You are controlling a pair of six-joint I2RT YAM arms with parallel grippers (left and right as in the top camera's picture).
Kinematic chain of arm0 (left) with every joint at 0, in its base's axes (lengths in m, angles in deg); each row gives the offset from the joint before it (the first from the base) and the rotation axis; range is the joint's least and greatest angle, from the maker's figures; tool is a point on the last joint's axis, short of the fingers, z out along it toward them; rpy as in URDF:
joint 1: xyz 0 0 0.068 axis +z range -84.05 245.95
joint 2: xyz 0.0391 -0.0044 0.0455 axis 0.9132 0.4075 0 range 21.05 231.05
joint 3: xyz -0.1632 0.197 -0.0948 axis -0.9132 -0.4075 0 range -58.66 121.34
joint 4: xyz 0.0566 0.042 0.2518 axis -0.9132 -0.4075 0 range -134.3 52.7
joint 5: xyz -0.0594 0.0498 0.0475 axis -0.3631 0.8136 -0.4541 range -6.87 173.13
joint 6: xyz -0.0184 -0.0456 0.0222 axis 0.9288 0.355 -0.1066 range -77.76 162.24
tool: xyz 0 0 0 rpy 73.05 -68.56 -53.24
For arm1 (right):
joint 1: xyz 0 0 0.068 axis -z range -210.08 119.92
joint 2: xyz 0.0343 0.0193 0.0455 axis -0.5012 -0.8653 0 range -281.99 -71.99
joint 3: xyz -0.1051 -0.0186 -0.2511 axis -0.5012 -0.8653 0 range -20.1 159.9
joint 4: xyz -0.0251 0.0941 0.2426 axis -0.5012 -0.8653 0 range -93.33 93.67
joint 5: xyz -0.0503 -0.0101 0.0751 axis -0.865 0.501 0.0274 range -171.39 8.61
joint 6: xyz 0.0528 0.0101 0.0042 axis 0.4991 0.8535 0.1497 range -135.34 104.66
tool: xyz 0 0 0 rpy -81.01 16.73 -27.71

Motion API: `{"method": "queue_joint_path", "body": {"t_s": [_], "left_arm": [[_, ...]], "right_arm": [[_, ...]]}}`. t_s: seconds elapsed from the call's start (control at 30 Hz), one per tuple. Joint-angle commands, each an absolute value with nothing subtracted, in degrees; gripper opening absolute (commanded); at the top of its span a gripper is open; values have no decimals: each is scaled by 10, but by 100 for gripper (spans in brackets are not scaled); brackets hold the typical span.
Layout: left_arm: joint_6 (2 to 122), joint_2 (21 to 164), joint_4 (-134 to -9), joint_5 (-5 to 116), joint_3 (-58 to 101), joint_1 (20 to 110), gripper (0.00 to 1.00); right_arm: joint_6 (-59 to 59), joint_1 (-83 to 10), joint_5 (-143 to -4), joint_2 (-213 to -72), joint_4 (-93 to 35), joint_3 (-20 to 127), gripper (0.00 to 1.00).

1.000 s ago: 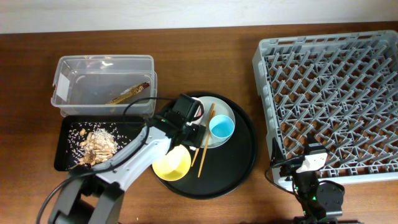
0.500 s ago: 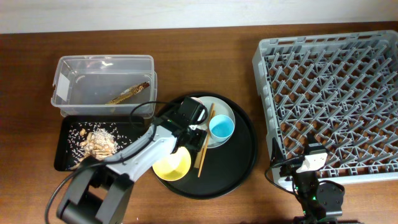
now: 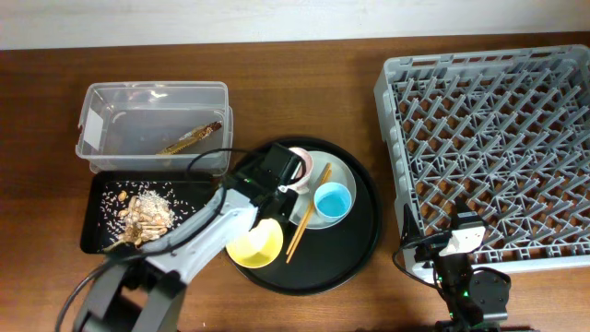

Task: Sort waste into correct bins and load items into the dishwasher rack

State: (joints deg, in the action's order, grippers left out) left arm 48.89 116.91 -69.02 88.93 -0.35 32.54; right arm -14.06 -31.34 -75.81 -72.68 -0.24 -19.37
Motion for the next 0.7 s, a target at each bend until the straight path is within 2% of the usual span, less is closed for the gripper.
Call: {"method": "queue_joint_path", "body": {"t_s": [0.0,0.27,0.37,0.5,0.67], "left_arm": [[488,1111,-712,889,-4,325,1],[490,1011,-781,890,-4,326,0],[532,978,-781,902,-2,344,0],[593,937,-788,930,0,398,1],[626,902,-833,949,0,520,1]], "right_arm": [[-140,-315,-759,-723,-3,-198,99],[-140,-315,-759,-723,-3,-198,99],[-140,-315,-759,-723,-3,-198,99],[-140,-315,-759,-723,-3,-198,99],[-140,-315,-759,-723,-3,-198,99]]}}
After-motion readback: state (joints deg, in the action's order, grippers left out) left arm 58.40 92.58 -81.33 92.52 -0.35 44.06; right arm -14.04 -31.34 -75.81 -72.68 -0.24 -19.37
